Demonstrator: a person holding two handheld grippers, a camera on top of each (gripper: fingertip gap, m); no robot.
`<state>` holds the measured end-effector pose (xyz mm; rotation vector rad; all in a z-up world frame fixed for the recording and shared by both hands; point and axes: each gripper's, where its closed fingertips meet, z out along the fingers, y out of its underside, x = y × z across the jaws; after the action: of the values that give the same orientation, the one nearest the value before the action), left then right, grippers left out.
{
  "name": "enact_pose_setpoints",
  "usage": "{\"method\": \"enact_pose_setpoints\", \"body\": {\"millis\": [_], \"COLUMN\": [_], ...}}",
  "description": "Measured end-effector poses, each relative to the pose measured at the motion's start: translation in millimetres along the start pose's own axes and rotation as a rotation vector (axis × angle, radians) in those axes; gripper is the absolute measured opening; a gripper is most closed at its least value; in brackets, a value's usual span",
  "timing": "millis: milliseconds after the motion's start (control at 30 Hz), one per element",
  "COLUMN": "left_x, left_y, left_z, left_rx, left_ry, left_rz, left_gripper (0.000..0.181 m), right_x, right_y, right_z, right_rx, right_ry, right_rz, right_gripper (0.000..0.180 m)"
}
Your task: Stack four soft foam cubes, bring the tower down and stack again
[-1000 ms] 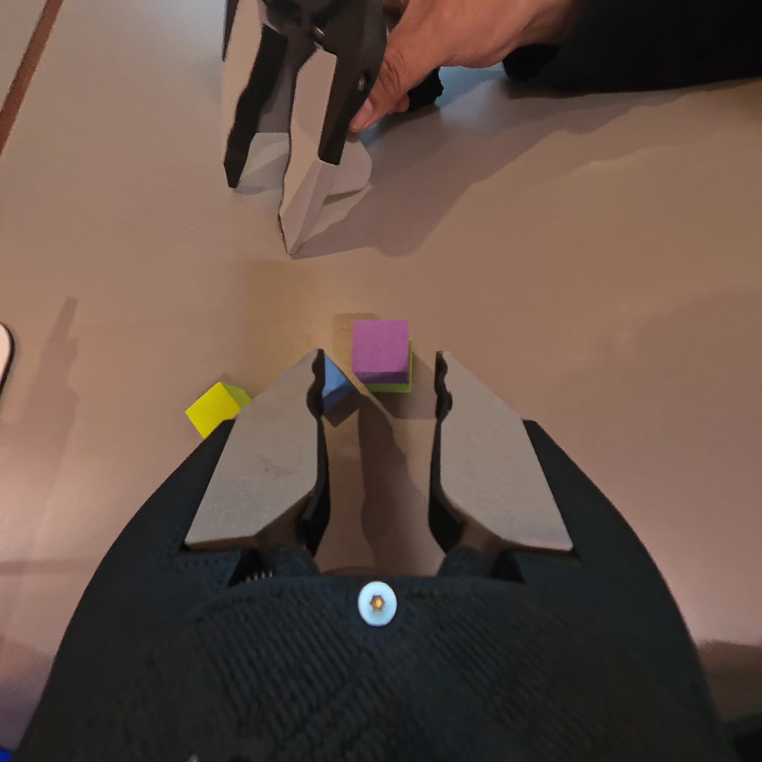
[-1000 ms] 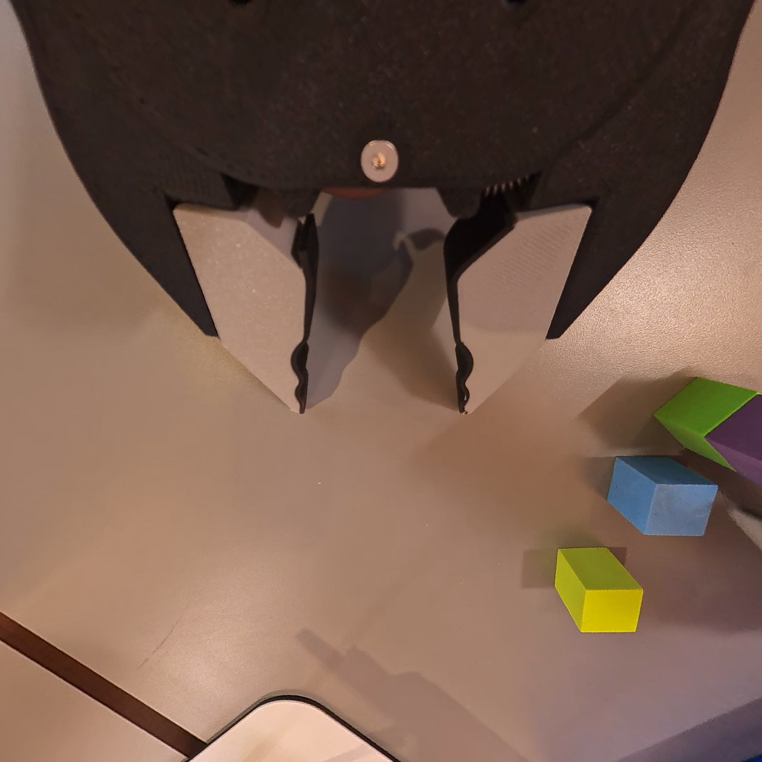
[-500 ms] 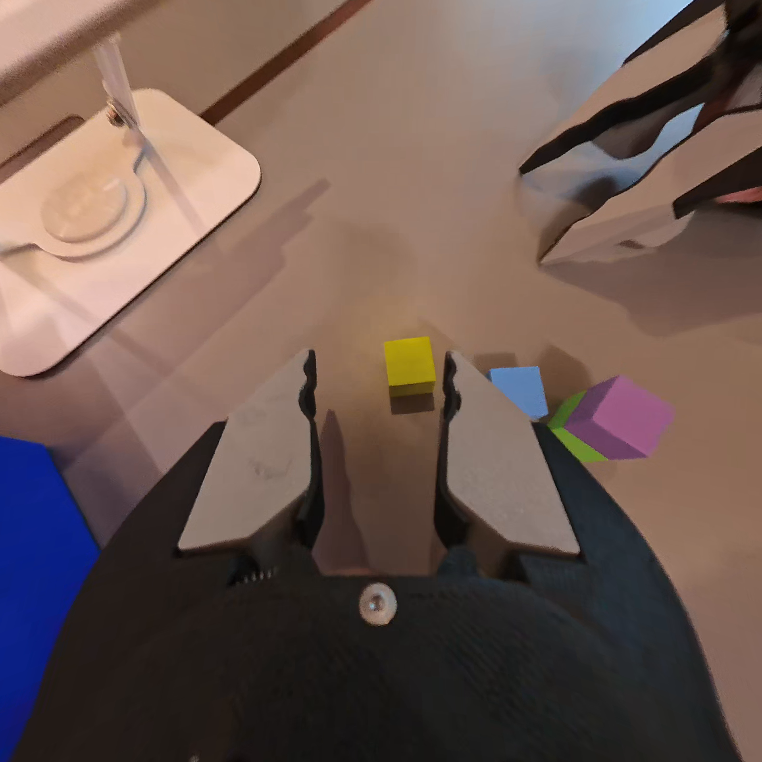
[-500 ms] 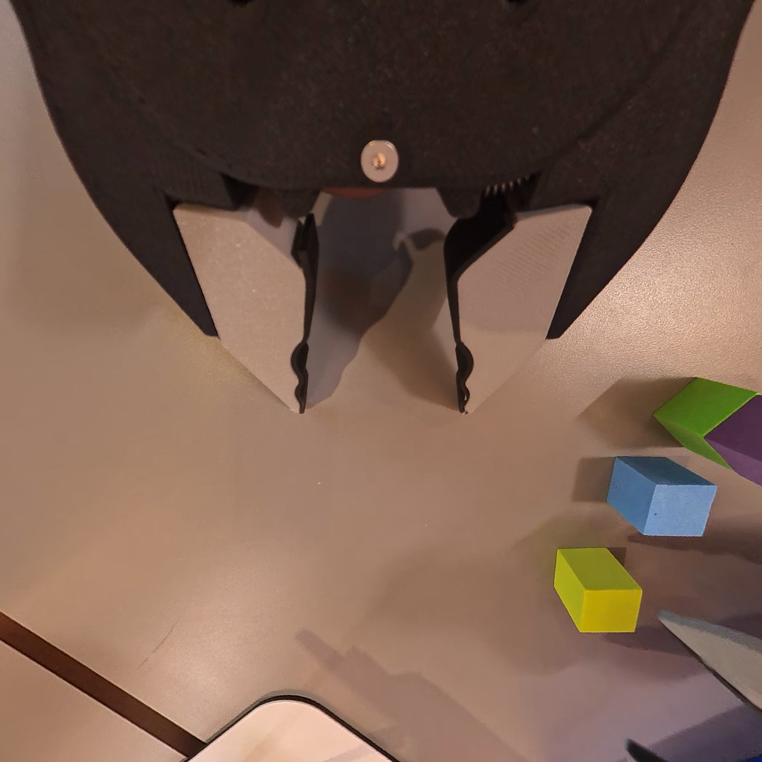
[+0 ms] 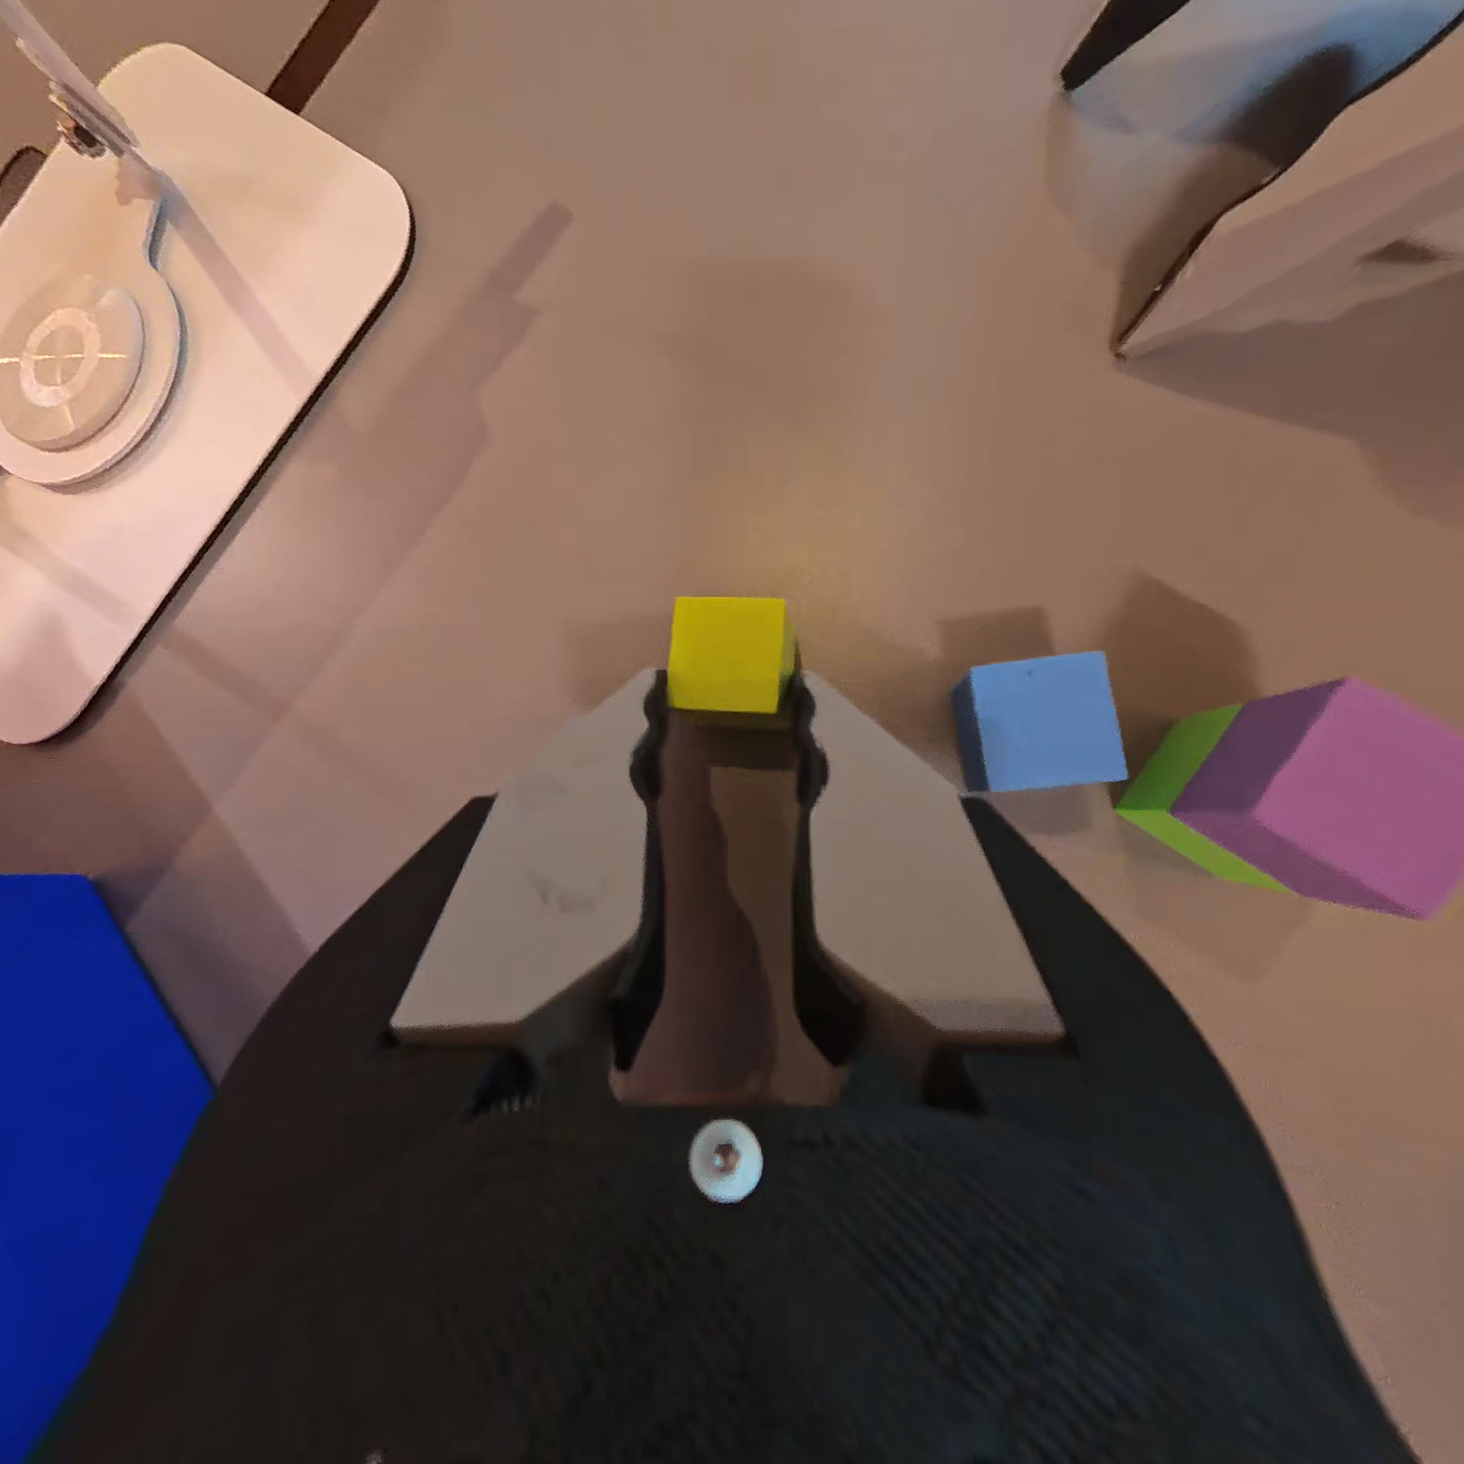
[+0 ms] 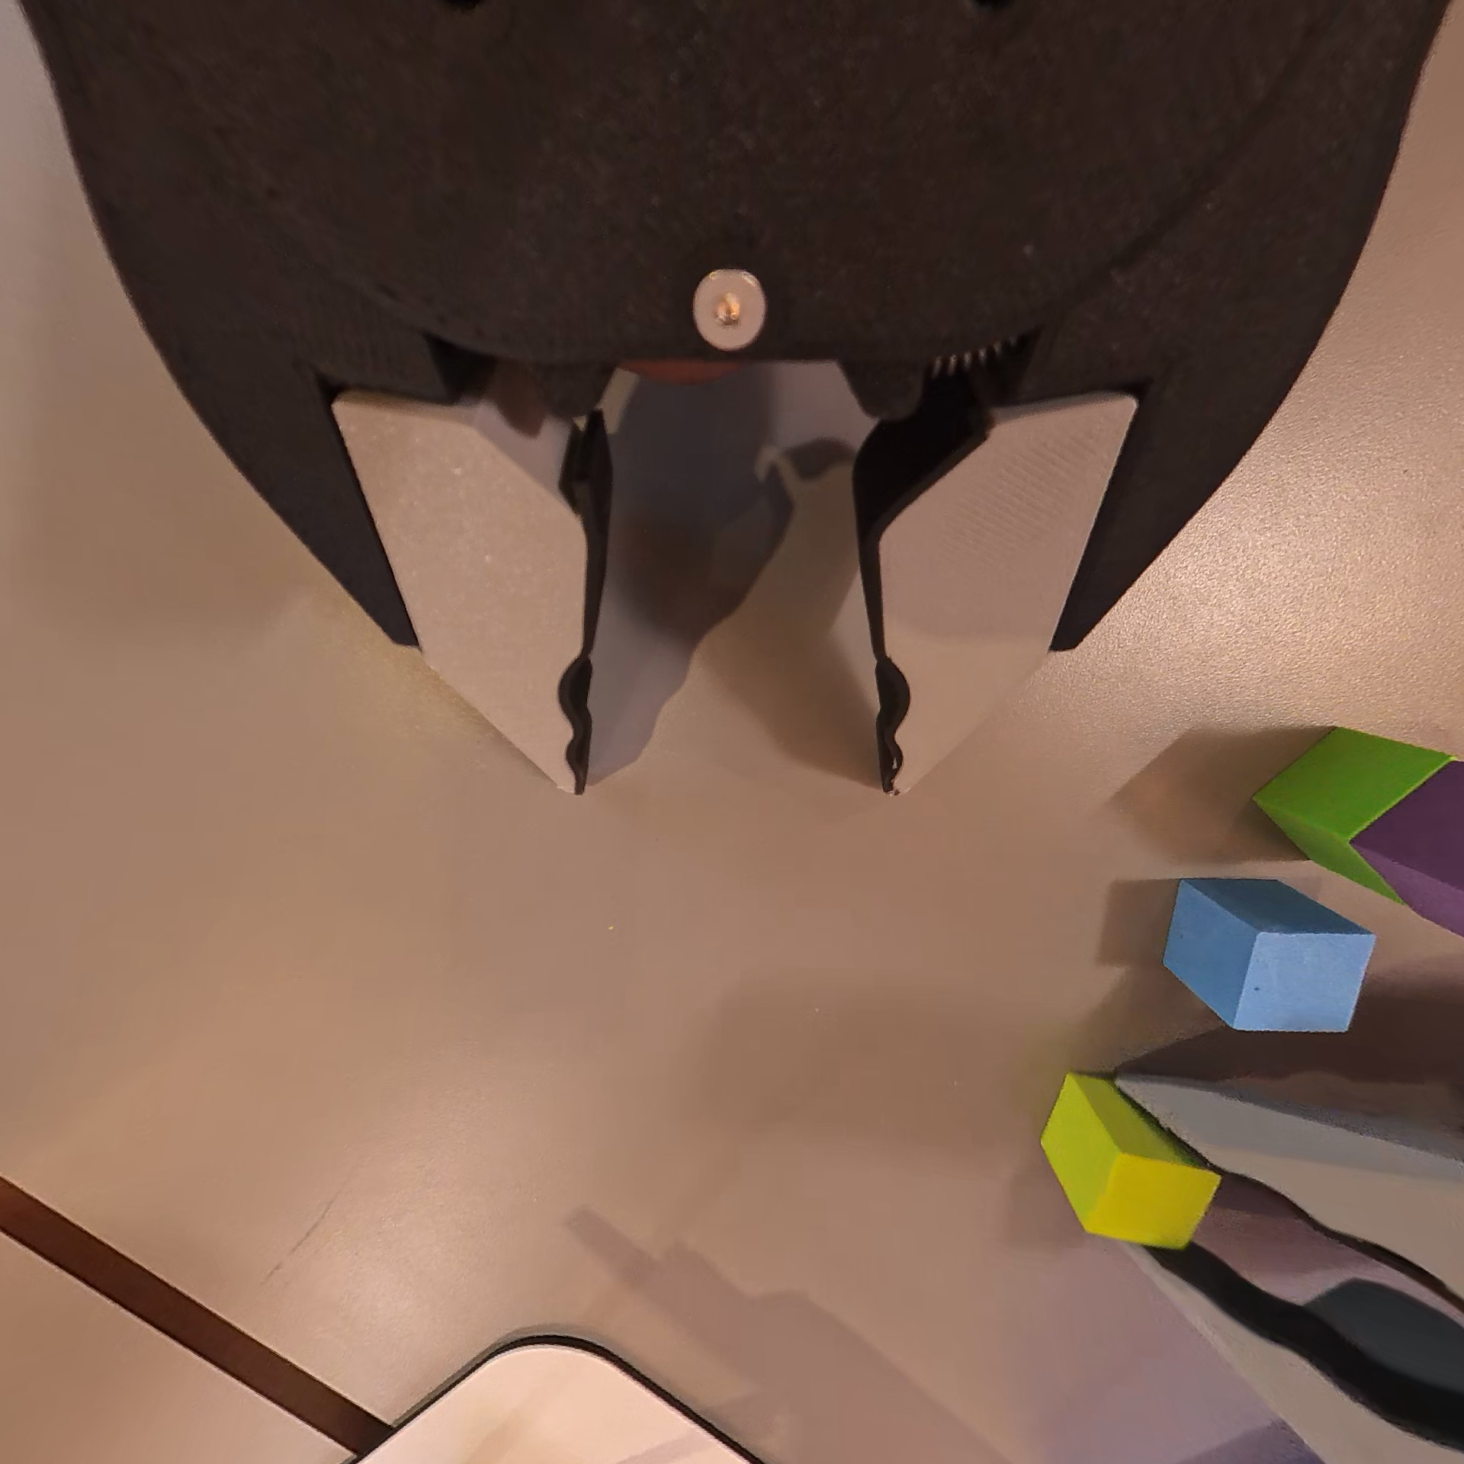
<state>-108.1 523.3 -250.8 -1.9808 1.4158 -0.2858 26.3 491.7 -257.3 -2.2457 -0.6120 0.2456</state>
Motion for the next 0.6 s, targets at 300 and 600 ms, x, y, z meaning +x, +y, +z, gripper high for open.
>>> {"method": "enact_pose_setpoints", "body": {"millis": [300, 600], "left_x": [41, 66], "left_y": [-21, -30], "left_z": [-45, -68], "left_rx": [0.161, 0.173], "left_ry": [0.285, 0.347], "left_rz": [0.105, 0.201], "left_gripper": [0.028, 0.028], "right_x": [0, -1], "right_y": [0, 0], "right_z": [0, 0], "right_rx": [0.000, 0.000], "right_ry": [-0.001, -0.001], "right_rz": [-0.001, -0.002], "right_gripper": [0.071, 0.071]}}
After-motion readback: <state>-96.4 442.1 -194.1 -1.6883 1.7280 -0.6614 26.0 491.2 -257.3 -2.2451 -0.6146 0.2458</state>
